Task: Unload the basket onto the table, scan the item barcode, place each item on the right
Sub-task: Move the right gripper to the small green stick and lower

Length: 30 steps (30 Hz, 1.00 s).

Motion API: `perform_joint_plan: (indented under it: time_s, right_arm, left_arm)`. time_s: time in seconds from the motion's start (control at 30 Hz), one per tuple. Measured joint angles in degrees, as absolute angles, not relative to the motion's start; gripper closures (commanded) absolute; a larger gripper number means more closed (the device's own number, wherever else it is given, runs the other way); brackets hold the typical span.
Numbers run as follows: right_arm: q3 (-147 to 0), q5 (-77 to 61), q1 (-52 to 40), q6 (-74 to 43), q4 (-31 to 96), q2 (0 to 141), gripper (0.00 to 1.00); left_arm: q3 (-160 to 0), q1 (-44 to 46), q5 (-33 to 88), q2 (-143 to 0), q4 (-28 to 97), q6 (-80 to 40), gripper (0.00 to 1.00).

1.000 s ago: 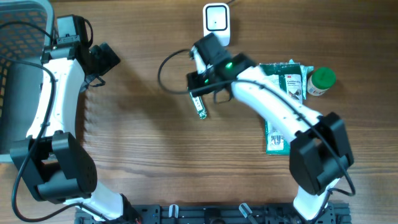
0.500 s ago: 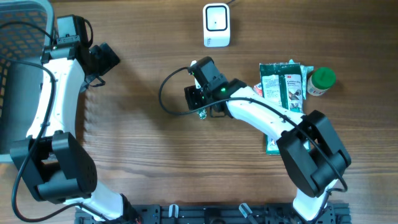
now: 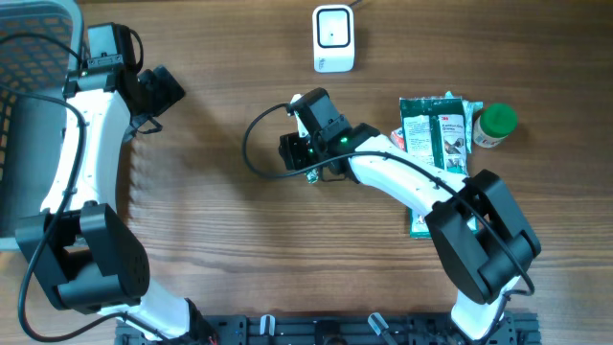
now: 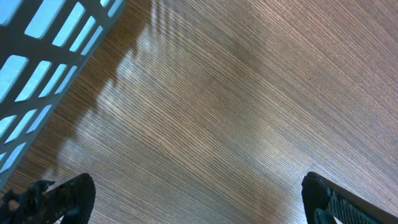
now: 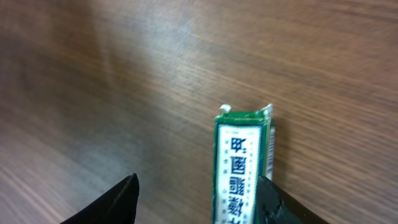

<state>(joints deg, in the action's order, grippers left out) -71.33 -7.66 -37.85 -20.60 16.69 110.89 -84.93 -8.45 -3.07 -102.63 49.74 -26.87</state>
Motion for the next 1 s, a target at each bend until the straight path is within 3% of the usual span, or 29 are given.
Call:
perform_joint_plan:
  time_s: [0.27,0.43,1.0]
  right_arm:
    - [-71.33,-4.86,-37.85,-20.6,16.67,110.93,0.41]
    - [-71.33,-8.1,-37.85,-20.88,16.62,112.62,0.51]
    - [-71.33,-8.25,-43.97,-18.94,13.89,113.1,0.47]
  left_arm:
    - [-84.93,-8.45,-3.07,-102.63,49.74,-26.87,0.0]
    - [-84.93,-8.45,-3.07,-102.63,49.74,-26.87,0.0]
    - [-84.93,-8.45,-3.05,-102.63,49.74,-26.89,0.0]
